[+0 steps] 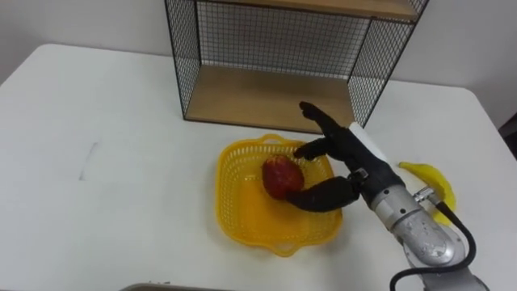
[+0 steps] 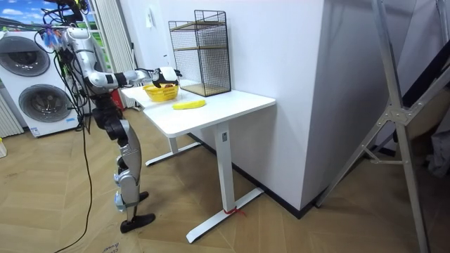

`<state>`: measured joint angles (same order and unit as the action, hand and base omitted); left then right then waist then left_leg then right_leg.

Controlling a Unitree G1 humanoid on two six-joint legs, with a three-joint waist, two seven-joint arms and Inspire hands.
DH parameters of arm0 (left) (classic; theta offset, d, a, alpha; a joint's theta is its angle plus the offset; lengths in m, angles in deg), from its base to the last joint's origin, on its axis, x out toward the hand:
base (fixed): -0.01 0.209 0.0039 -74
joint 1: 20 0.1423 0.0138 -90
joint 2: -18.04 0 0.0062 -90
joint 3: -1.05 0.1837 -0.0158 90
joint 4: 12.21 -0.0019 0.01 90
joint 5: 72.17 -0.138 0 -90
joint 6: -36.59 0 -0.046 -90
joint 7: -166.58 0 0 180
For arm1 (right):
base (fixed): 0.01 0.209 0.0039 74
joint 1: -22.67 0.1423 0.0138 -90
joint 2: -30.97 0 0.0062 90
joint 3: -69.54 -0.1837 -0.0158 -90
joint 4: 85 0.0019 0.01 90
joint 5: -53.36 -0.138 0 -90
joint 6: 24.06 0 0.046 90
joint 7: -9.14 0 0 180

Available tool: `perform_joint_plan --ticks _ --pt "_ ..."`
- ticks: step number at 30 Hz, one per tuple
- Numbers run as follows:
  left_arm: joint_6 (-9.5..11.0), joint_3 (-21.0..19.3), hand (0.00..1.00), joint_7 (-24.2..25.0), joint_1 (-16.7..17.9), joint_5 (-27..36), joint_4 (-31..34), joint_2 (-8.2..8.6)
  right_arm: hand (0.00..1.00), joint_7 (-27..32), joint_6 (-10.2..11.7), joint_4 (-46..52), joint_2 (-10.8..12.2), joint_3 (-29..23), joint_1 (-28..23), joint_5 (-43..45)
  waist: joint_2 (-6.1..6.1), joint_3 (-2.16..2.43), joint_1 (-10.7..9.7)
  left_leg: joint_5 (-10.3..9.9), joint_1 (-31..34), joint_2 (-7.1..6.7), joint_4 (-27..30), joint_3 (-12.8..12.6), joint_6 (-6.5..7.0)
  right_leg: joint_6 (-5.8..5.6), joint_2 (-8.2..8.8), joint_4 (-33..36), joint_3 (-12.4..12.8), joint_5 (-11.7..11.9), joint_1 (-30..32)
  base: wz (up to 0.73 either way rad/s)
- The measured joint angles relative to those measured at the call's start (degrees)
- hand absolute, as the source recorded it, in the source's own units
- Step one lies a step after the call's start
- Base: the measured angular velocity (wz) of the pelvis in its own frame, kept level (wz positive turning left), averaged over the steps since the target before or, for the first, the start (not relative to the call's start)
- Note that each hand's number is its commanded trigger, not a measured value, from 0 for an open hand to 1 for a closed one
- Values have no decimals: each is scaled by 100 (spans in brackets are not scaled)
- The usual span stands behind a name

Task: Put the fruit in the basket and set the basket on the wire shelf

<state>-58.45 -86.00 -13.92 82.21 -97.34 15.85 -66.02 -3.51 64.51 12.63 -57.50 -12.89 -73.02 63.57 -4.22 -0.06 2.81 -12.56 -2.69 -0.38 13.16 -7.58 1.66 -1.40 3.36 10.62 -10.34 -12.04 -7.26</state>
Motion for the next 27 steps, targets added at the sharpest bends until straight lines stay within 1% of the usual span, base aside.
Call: perform_joint_plan --ticks 2,5,10,12,16,19,21,23,27 --pt "-1 -3 0 -2 -14 -6 0 3 0 14 -1 1 0 -42 8 -77 4 -2 -16 -1 9 0 12 19 1 2 0 3 -21 5 -5 4" --pt "6 -102 0 15 -9 -21 -14 17 0 31 2 1 1 -274 11 -138 15 -6 -49 -3 22 0 31 50 4 1 5 5 -62 16 -21 6" --pt "24 -174 0 13 -4 -20 -30 27 0 340 15 2 2 -728 16 -369 98 -3 -107 -7 18 9 24 16 9 4 4 10 -48 36 -6 -3" --pt "51 -279 0 -2 75 -20 -46 43 0 491 17 4 3 -948 16 -613 128 8 -125 -7 -3 12 14 5 10 4 4 11 -48 38 -28 -2" --pt "54 -456 0 -11 159 -24 -47 47 0 765 25 35 3 -1293 16 -1022 130 16 -155 -6 -2 18 13 -1 9 5 -3 11 -47 39 -23 0" --pt "57 -550 0 -50 251 -31 -63 53 0 991 76 51 4 -1523 19 -1375 126 16 -220 -6 4 16 5 6 9 5 -5 10 -41 39 -6 0" --pt "57 -644 0 -67 266 -35 -139 71 0 1135 76 117 7 -1650 19 -1454 126 16 -270 -6 3 13 -8 5 9 4 -4 8 -38 39 -4 0" --pt "52 -731 0 -68 310 -35 -159 70 0 1391 101 219 14 -1844 20 -1588 115 16 -326 -6 13 13 -17 23 9 4 -3 3 -46 39 8 0" --pt "53 -731 0 -137 366 -35 -156 80 0 1915 174 234 15 -2017 20 -1810 98 22 -434 -5 14 11 -40 16 8 4 -3 4 -43 39 26 0"
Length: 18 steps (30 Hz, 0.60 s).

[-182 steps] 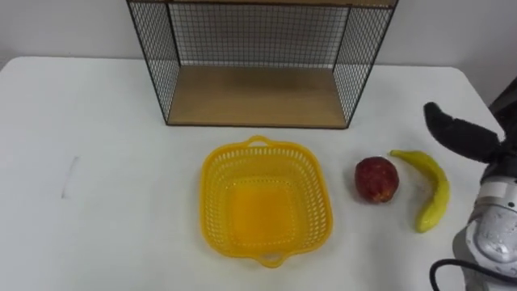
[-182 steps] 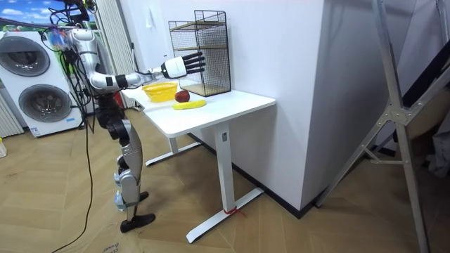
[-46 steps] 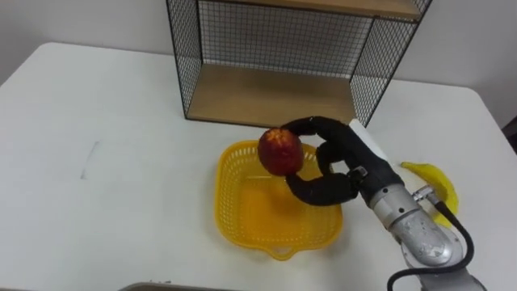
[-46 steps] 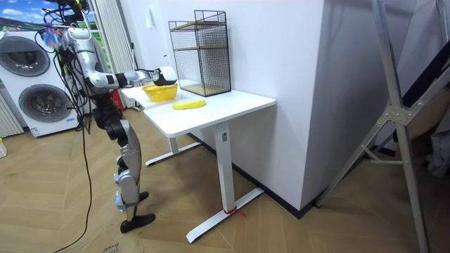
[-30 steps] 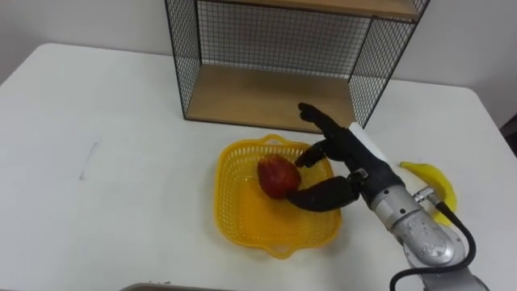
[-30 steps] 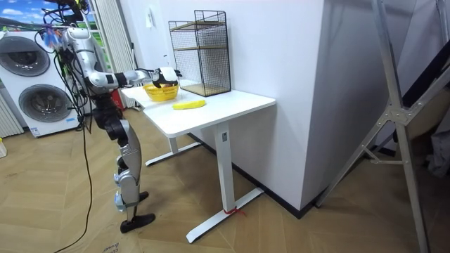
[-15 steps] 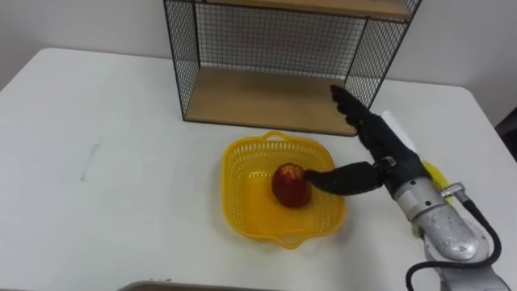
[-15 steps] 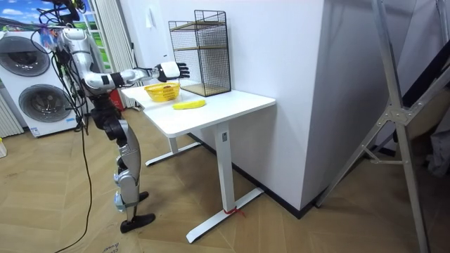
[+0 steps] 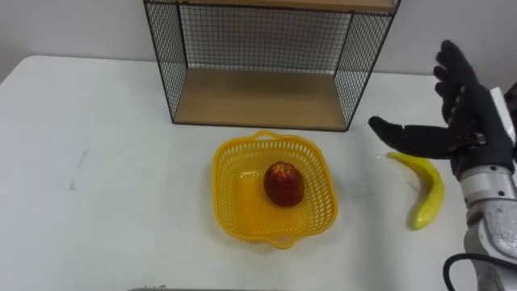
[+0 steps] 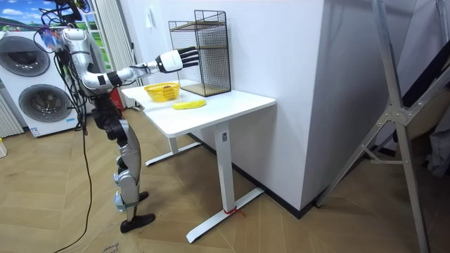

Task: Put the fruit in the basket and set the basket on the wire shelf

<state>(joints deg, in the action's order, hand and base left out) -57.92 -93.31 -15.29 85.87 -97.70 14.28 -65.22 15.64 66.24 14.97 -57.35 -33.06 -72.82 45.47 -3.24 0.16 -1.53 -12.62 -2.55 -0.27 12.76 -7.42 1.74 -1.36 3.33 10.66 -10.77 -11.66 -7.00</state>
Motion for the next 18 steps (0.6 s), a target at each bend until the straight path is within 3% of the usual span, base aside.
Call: perform_joint_plan --ticks 6,11,18 --pt "-26 4 0 -54 22 12 65 20 0 491 5 -26 -1 -43 -30 170 1 -1 -32 1 -49 -6 -8 -24 0 0 -3 -4 40 0 -29 -1" --pt "-146 7 0 -175 66 -7 167 38 0 927 -5 -699 -4 -30 -43 444 -44 5 -20 1 -78 -7 -15 -6 0 -1 2 -1 31 0 -33 0" --pt "-314 -1 0 -50 68 -14 455 74 0 945 -168 -1341 -4 14 -40 648 4 14 -24 5 -7 -2 -7 3 0 -1 5 -3 -14 0 -1 0"
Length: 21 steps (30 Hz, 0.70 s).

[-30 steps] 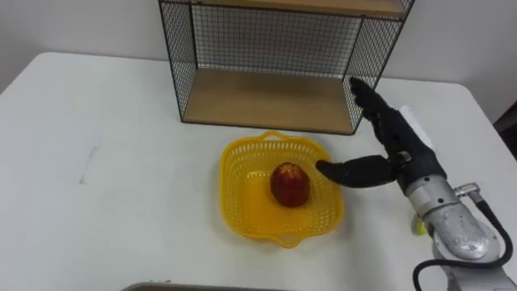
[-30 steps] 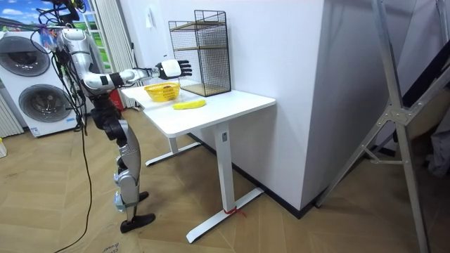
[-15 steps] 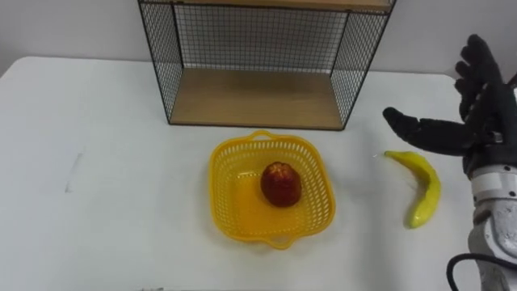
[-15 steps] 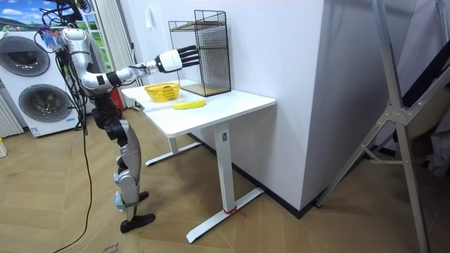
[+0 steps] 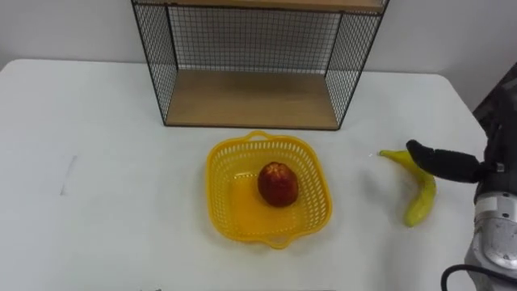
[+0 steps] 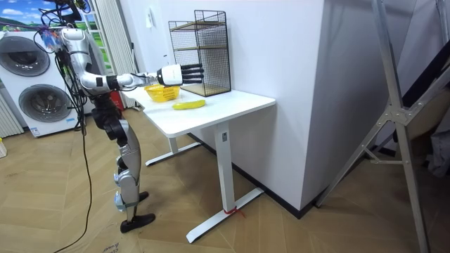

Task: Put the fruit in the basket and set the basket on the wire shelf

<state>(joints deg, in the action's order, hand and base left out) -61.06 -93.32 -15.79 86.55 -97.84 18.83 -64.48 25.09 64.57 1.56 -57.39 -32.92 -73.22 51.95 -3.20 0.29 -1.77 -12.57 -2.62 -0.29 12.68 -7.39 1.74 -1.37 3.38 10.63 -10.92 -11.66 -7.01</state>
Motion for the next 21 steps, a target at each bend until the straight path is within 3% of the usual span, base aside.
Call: perform_joint_plan --ticks 8,16,19,21 --pt "-65 -2 0 157 -8 18 203 -3 0 -131 -6 -568 -6 0 195 204 -38 -10 23 -1 2 0 7 -19 0 0 0 0 -9 0 6 0" --pt "-199 -16 0 192 6 23 237 -22 0 -784 -397 -1581 -82 334 259 289 -97 -5 88 1 -8 -28 5 85 8 -2 24 7 -85 -1 -43 5" --pt "-254 -62 0 224 28 12 206 -94 0 -1036 -335 -2031 -151 343 543 630 -124 -23 62 7 -19 -33 20 90 16 -2 29 2 -77 -1 -59 0" --pt "-291 -67 0 290 19 9 206 -170 0 -1279 -288 -2369 -199 348 665 877 -214 -13 58 3 -25 -32 40 126 16 -2 26 0 -99 -1 -100 7"
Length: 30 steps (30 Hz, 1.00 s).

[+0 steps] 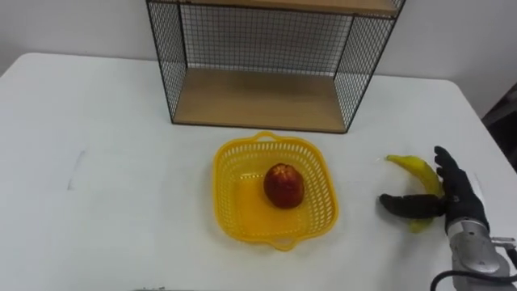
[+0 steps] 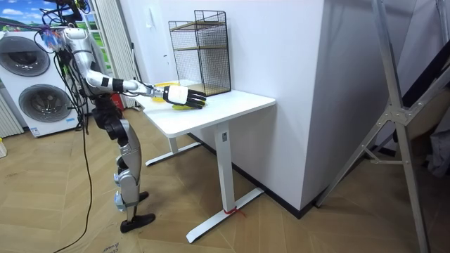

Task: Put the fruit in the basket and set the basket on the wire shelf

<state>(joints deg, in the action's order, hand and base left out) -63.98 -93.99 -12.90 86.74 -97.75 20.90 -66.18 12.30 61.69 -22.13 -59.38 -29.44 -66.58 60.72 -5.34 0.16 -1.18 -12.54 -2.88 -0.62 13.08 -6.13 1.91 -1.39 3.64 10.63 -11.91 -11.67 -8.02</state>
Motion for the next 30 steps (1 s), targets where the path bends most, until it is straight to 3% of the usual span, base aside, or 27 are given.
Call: perform_joint_plan --ticks 7,8,9,10,14,23,30 --pt "-68 -41 0 30 -65 2 0 5 0 -286 125 -845 -165 5 393 85 -28 1 31 -64 48 38 230 94 25 -23 3 11 -89 16 -51 7" --pt "-75 -41 0 34 -67 -3 0 5 11 -343 125 -941 -202 33 437 170 -28 2 26 -64 50 31 249 131 26 -28 2 6 -96 21 -76 13" --pt "-83 -42 0 31 -73 -5 3 5 64 -385 125 -1035 -219 22 478 220 -26 5 28 -64 44 24 257 162 27 -32 5 7 -110 23 -99 12" --pt "-88 -42 0 30 -70 -6 3 5 100 -401 119 -1071 -227 22 486 235 -23 11 36 -64 39 24 257 162 28 -32 5 6 -109 23 -102 7" --pt "-163 -49 0 28 -68 -20 3 3 100 -444 114 -1218 -283 18 537 507 9 50 60 -58 18 1 278 177 29 -24 -5 4 -133 45 -147 2" --pt "-166 -93 0 26 -124 -154 -47 6 100 -435 109 -1532 -458 -139 553 1288 16 60 180 -66 -153 1 285 314 12 -25 -28 -1 -242 47 -379 8" --pt "-167 -96 0 38 -151 -151 -15 2 100 -432 -64 -1461 -530 -142 650 1770 25 65 191 -80 -60 39 370 316 -17 -17 -70 -5 -230 52 -315 0"
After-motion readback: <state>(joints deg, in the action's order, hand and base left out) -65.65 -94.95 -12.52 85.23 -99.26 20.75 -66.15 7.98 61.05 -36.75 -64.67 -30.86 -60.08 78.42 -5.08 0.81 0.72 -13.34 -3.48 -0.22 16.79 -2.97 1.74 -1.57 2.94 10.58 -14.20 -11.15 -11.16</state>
